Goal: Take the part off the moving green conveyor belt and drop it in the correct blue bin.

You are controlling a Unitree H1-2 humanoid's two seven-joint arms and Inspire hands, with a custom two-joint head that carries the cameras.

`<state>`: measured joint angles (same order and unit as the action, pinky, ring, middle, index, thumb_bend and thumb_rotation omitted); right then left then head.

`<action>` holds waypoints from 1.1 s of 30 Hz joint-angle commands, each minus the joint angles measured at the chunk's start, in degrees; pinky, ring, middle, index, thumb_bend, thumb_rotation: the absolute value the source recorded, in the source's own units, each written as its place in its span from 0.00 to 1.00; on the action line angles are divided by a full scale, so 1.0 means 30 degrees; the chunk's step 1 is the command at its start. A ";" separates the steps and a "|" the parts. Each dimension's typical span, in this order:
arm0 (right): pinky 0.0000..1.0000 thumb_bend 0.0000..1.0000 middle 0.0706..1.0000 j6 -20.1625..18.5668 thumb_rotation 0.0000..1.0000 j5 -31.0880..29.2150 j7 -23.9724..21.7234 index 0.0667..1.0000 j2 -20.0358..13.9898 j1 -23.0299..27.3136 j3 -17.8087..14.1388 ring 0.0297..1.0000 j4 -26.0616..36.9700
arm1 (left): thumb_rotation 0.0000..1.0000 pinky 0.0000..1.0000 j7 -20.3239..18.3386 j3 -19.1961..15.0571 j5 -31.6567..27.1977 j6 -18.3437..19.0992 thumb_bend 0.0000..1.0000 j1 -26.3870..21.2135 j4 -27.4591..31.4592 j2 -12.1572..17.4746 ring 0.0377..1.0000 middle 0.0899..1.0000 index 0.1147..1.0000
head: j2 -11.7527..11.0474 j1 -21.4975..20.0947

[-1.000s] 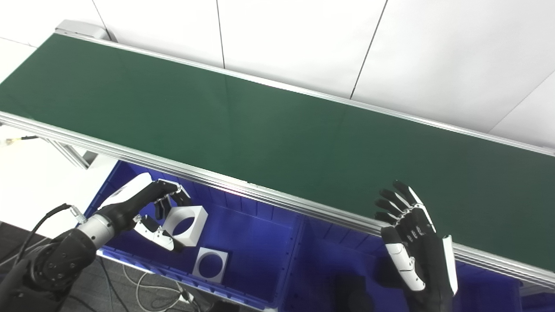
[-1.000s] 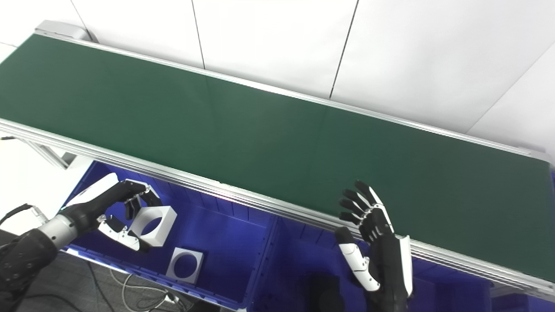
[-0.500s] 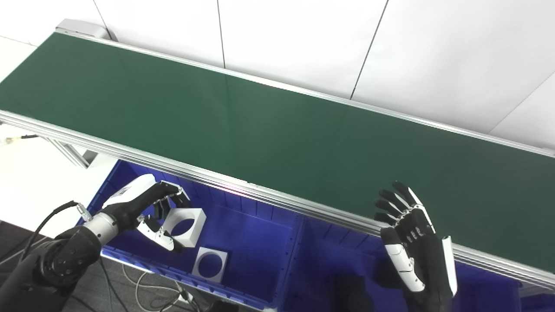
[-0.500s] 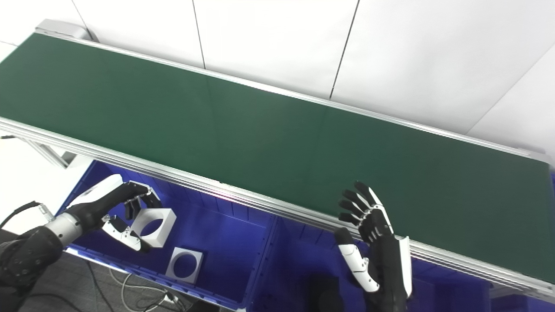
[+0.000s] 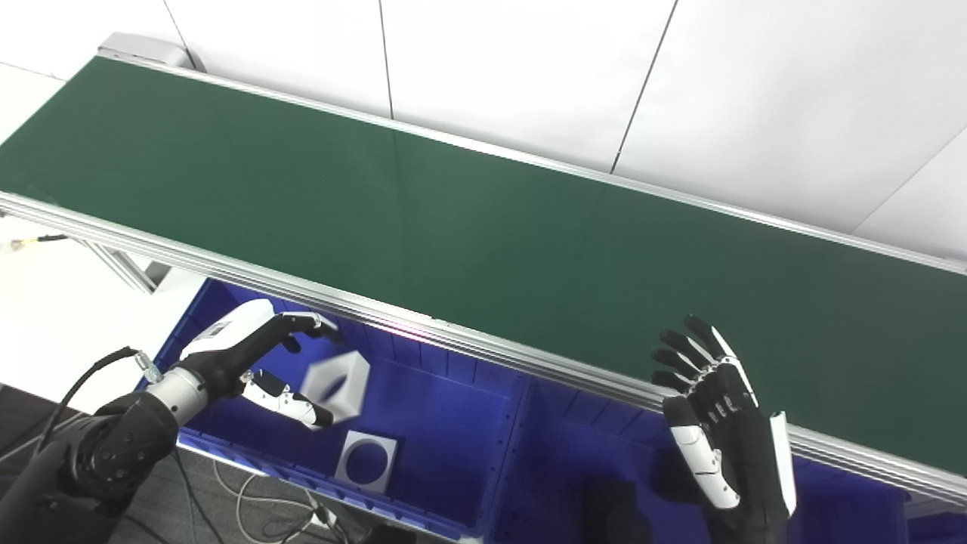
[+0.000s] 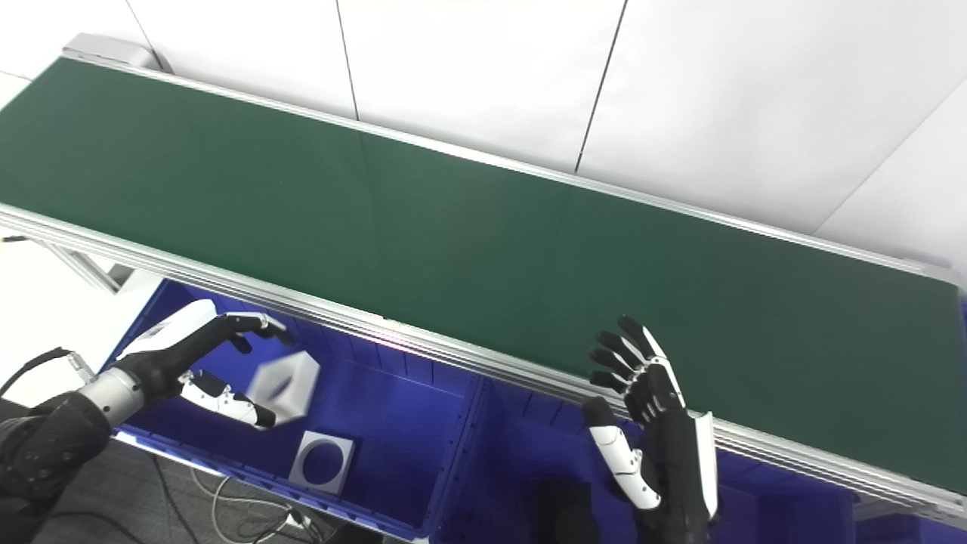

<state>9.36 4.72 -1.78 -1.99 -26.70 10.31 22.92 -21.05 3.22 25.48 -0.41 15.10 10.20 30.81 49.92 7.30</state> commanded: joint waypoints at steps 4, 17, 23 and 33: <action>0.68 0.63 0.79 0.0359 0.65 0.0091 -0.0131 0.87 0.0068 0.0110 0.0077 0.75 0.0396 | 0.47 0.76 -0.0195 -0.0154 -0.0525 0.0099 0.85 -0.0256 0.0584 0.0617 0.90 0.94 0.98 | -0.0115 -0.0026; 0.67 0.63 0.78 0.0910 0.64 0.0158 -0.0029 0.86 0.0083 0.0176 0.0013 0.74 -0.0195 | 0.71 0.71 -0.0242 -0.1501 -0.4286 -0.0798 0.91 -0.0126 0.2223 0.0253 0.83 0.90 0.94 | -0.0557 -0.0788; 0.67 0.64 0.78 0.1295 0.64 0.0267 0.0011 0.86 0.0123 0.0177 0.0070 0.74 -0.0649 | 0.82 0.72 0.0024 -0.1754 -0.6827 -0.1095 0.89 -0.0076 0.3782 -0.1103 0.80 0.85 0.89 | -0.0979 -0.1850; 0.68 0.65 0.78 0.1736 0.64 0.0754 0.0156 0.85 0.0306 0.0039 0.0281 0.75 -0.1214 | 0.83 0.69 -0.0447 -0.0063 -0.9505 0.0337 0.82 -0.0943 0.6732 -0.3225 0.74 0.79 0.85 | -0.1671 -0.3701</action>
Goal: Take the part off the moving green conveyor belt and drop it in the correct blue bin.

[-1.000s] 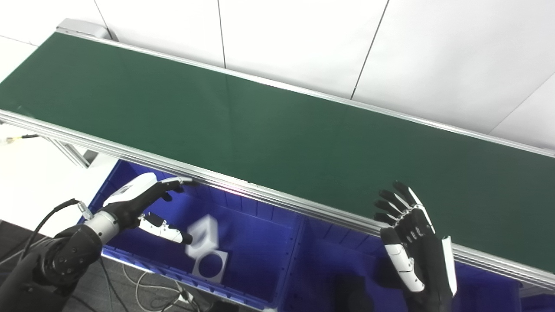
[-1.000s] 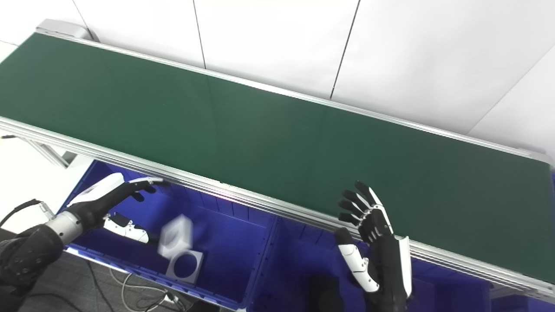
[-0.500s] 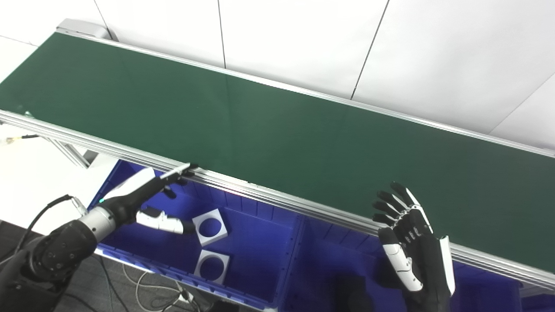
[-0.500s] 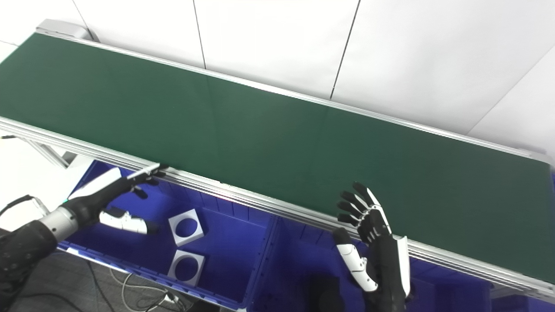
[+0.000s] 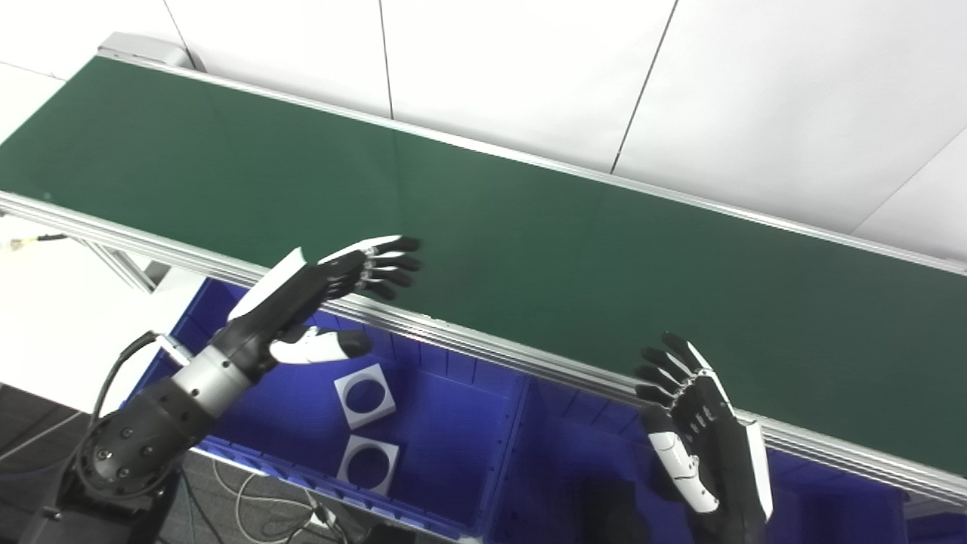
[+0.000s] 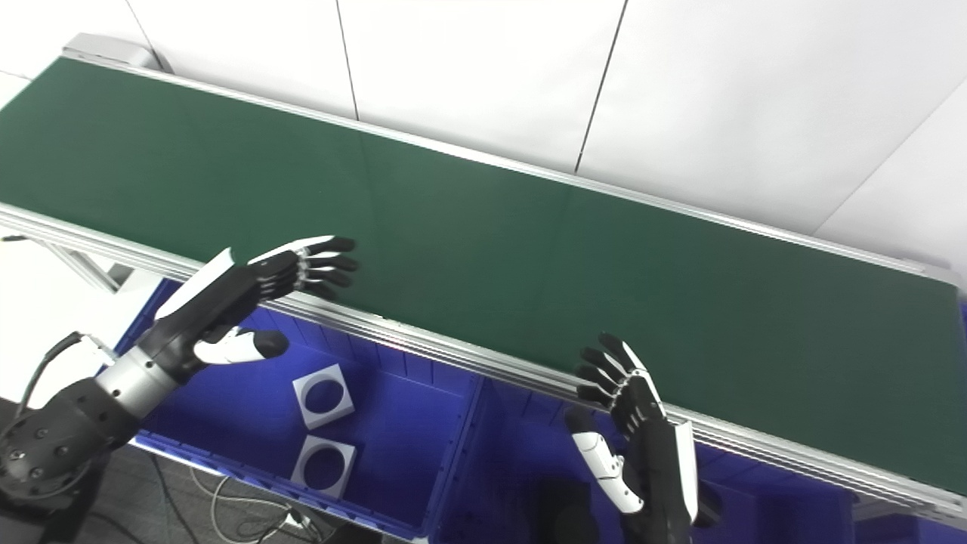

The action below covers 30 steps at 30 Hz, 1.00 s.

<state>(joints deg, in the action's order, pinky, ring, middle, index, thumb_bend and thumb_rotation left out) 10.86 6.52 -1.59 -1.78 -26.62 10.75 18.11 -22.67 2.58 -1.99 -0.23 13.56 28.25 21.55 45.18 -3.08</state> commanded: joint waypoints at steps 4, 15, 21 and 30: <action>0.68 0.65 0.78 0.1184 0.64 0.0420 0.0191 0.85 0.0419 -0.0067 0.0291 0.75 0.0346 | 0.86 0.69 0.0101 0.0891 -0.0515 0.0193 0.82 -0.0661 0.0541 -0.0712 0.75 0.79 0.84 | -0.0317 -0.1007; 0.69 0.65 0.80 0.1784 0.63 0.1042 0.0599 0.86 0.1220 -0.0027 0.0820 0.76 -0.0552 | 0.89 0.74 -0.0318 0.2428 -0.1616 -0.1973 0.85 -0.1110 -0.2689 -0.2268 0.77 0.80 0.85 | -0.0761 -0.3765; 0.69 0.67 0.80 0.2250 0.63 0.1603 0.1103 0.86 0.1815 0.0056 0.1244 0.76 -0.1192 | 0.90 0.77 -0.0762 0.2885 -0.2278 -0.2859 0.84 -0.1330 -0.4694 -0.2410 0.78 0.81 0.85 | -0.1186 -0.6273; 0.71 0.67 0.81 0.2626 0.64 0.2298 0.1730 0.87 0.2303 0.0336 0.1557 0.78 -0.2087 | 0.90 0.77 -0.1632 0.2900 -0.3885 -0.3502 0.80 -0.1211 -0.6675 -0.2695 0.80 0.83 0.85 | -0.1348 -0.9044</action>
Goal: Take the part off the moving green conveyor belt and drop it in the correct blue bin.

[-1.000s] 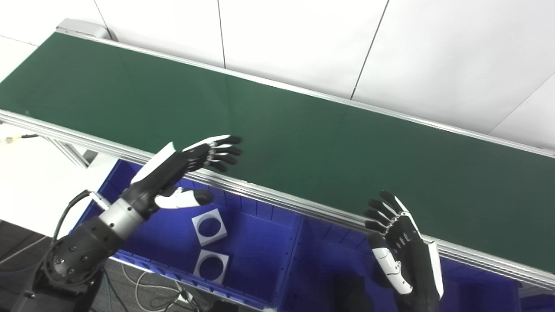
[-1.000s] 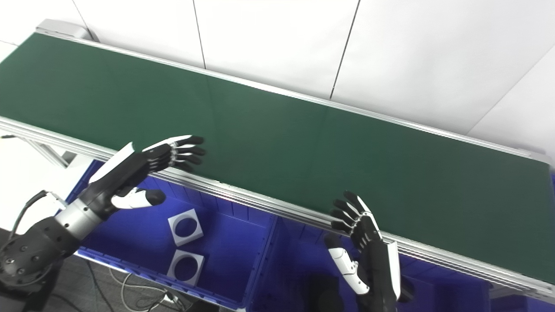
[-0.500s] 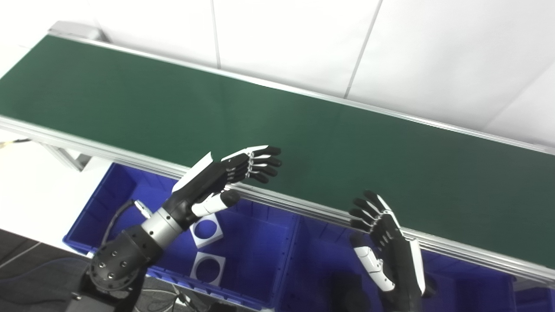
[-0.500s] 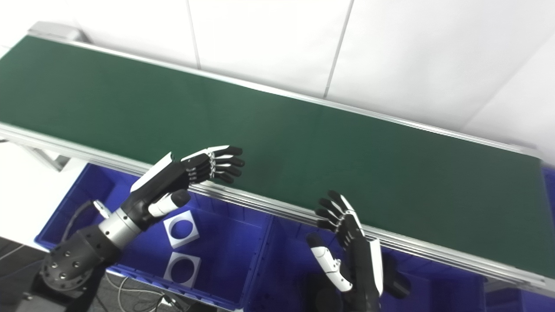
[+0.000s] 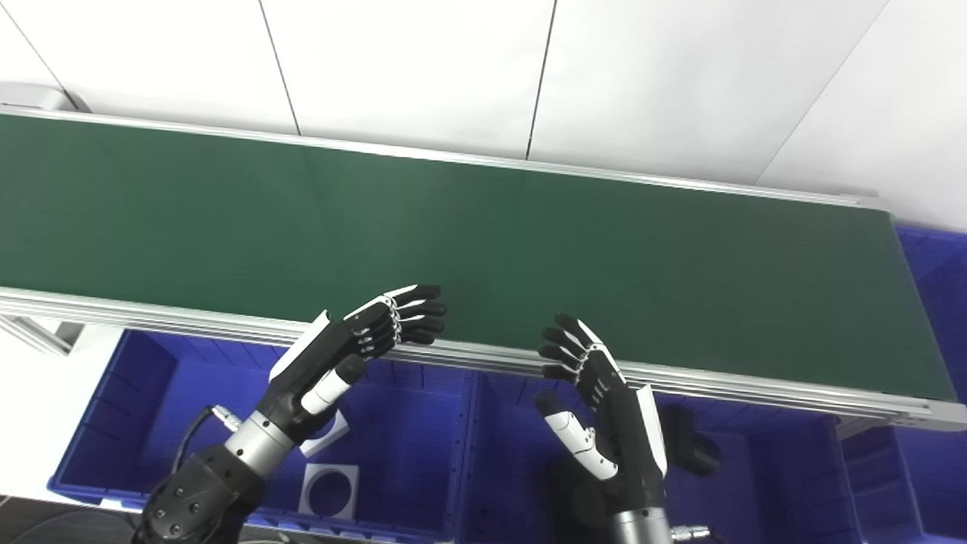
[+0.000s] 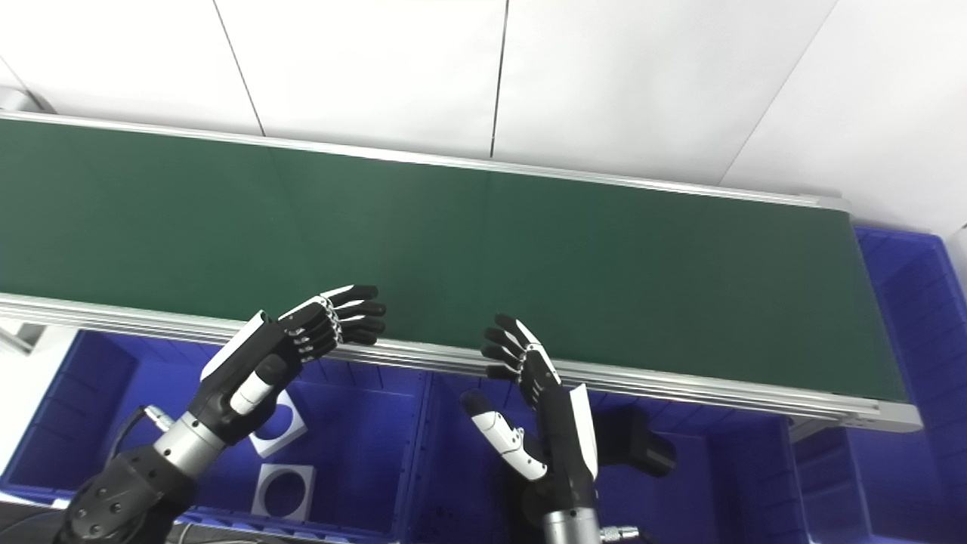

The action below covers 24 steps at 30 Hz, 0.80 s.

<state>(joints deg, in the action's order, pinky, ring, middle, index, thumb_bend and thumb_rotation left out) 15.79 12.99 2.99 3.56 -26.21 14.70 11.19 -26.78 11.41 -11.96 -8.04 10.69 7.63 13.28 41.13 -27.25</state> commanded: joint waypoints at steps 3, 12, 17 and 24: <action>0.72 0.67 0.82 0.0958 0.62 0.0314 0.0379 0.86 0.0745 0.0404 0.0376 0.79 -0.0027 | 0.90 0.78 -0.0535 -0.0252 -0.0892 -0.0942 0.79 -0.0305 -0.0067 0.0216 0.80 0.83 0.85 | 0.0070 -0.1866; 0.74 0.67 0.83 0.0729 0.62 0.0855 0.0787 0.87 0.1135 0.1120 0.0519 0.80 -0.0703 | 0.85 0.81 -0.1222 -0.0920 -0.2097 -0.0763 0.79 -0.0580 -0.1237 0.0344 0.82 0.84 0.84 | 0.0551 -0.2027; 0.74 0.68 0.82 0.0629 0.62 0.0724 0.0853 0.86 0.1041 0.1078 0.0516 0.80 -0.0563 | 0.86 0.81 -0.1476 -0.1069 -0.2031 -0.1143 0.80 -0.0748 -0.1627 0.0317 0.81 0.84 0.84 | 0.0676 -0.1447; 0.73 0.67 0.82 0.0432 0.62 0.0521 0.0671 0.86 0.0681 0.0766 0.0421 0.79 0.0093 | 0.84 0.81 -0.1058 -0.1049 -0.1827 -0.1102 0.79 -0.0569 -0.1140 -0.0015 0.81 0.83 0.84 | 0.0872 0.0686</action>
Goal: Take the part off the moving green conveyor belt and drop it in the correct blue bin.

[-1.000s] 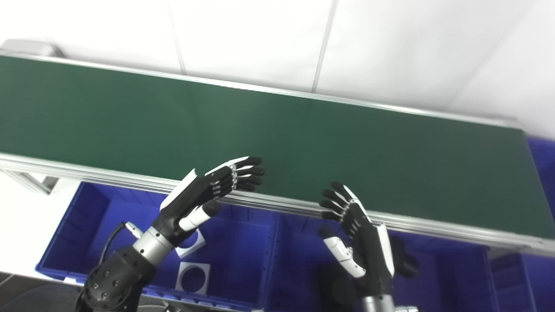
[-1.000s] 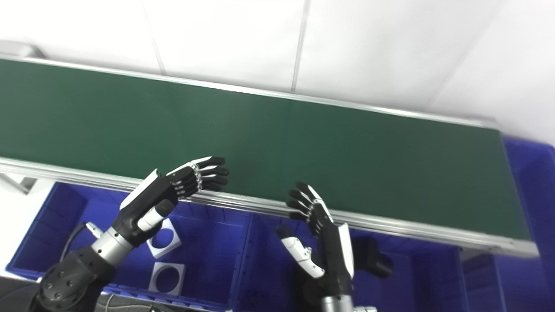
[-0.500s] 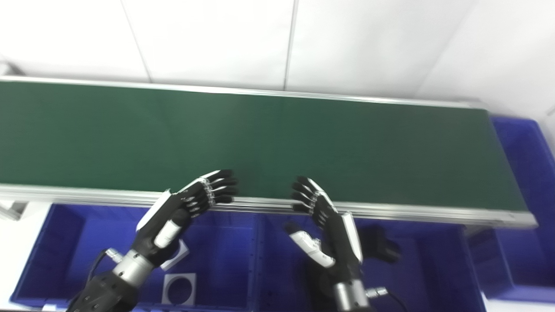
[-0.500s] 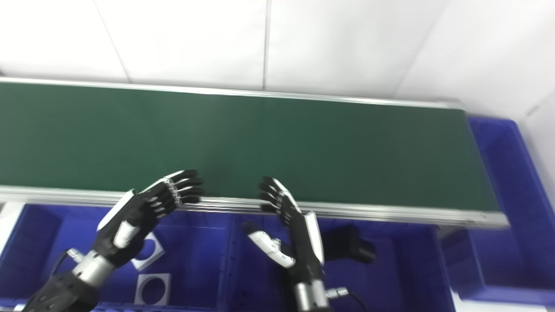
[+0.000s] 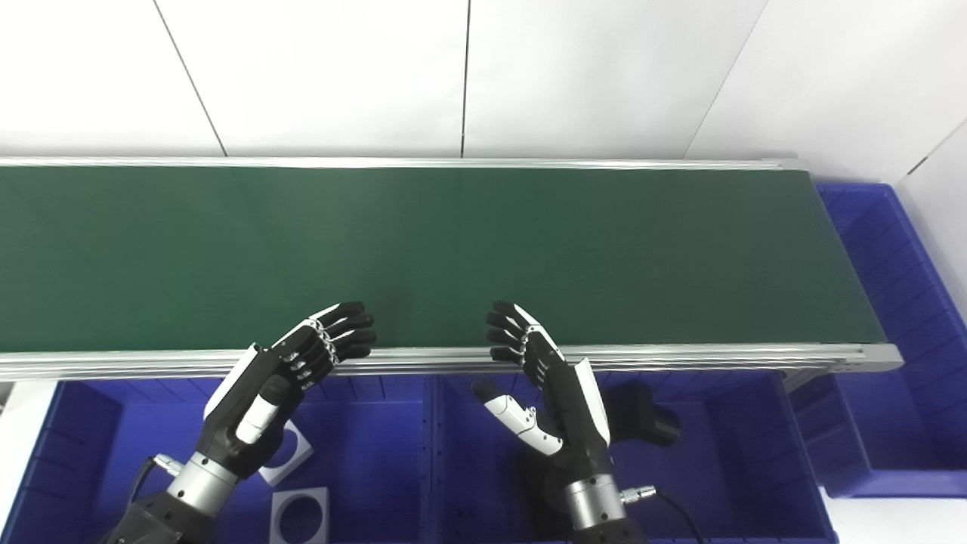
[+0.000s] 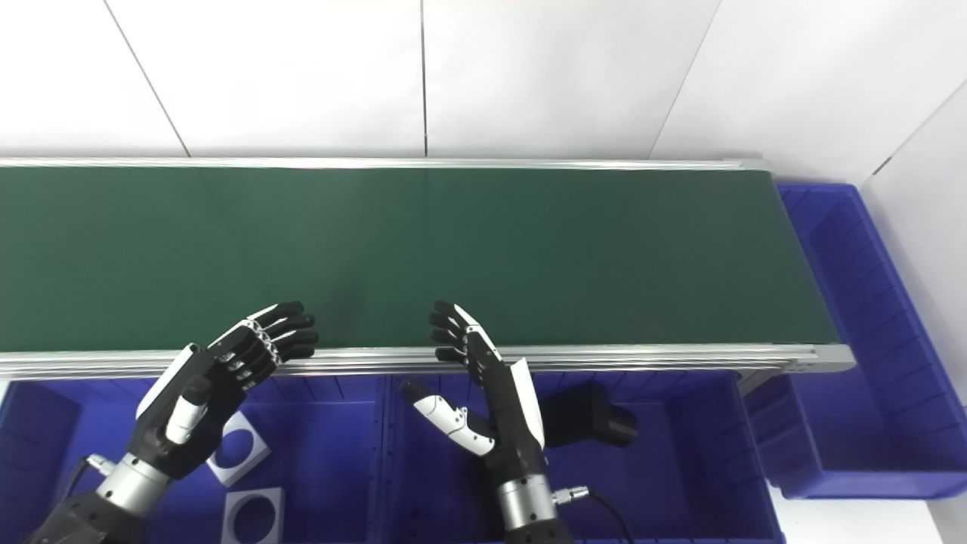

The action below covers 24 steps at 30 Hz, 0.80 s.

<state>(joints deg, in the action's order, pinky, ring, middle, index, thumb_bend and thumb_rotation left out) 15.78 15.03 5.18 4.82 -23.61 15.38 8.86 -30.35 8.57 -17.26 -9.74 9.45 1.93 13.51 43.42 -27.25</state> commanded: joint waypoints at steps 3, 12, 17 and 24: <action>0.74 0.67 0.83 0.0334 0.62 -0.0395 -0.0203 0.87 0.0037 -0.0259 0.0130 0.79 0.1180 | 0.83 0.79 0.0410 -0.0120 0.0187 -0.0643 0.77 -0.0041 0.0984 -0.0313 0.80 0.83 0.84 | 0.0210 0.1317; 0.72 0.64 0.82 -0.0077 0.64 -0.0845 -0.0538 0.87 -0.0613 -0.0777 -0.0164 0.78 0.2341 | 0.81 0.78 0.1321 -0.0128 0.1144 -0.0280 0.76 0.0615 0.2255 -0.0585 0.80 0.82 0.82 | 0.0737 0.3366; 0.71 0.64 0.81 -0.0301 0.65 -0.1221 -0.0788 0.86 -0.0989 -0.0926 -0.0452 0.78 0.2860 | 0.76 0.77 0.1883 0.0013 0.1592 0.0199 0.80 0.1136 0.2848 -0.0725 0.77 0.79 0.78 | 0.1052 0.3988; 0.69 0.64 0.80 -0.0493 0.64 -0.1635 -0.1154 0.86 -0.1349 -0.0922 -0.0722 0.76 0.3205 | 0.71 0.77 0.2333 0.0057 0.1473 0.0419 0.83 0.1447 0.3123 -0.1155 0.78 0.79 0.77 | 0.1179 0.4233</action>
<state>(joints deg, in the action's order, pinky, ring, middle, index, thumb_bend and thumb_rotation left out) 14.97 10.57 2.55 0.98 -26.50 13.35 16.26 -23.81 8.65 -11.98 -7.88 14.05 9.42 10.71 46.93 -14.60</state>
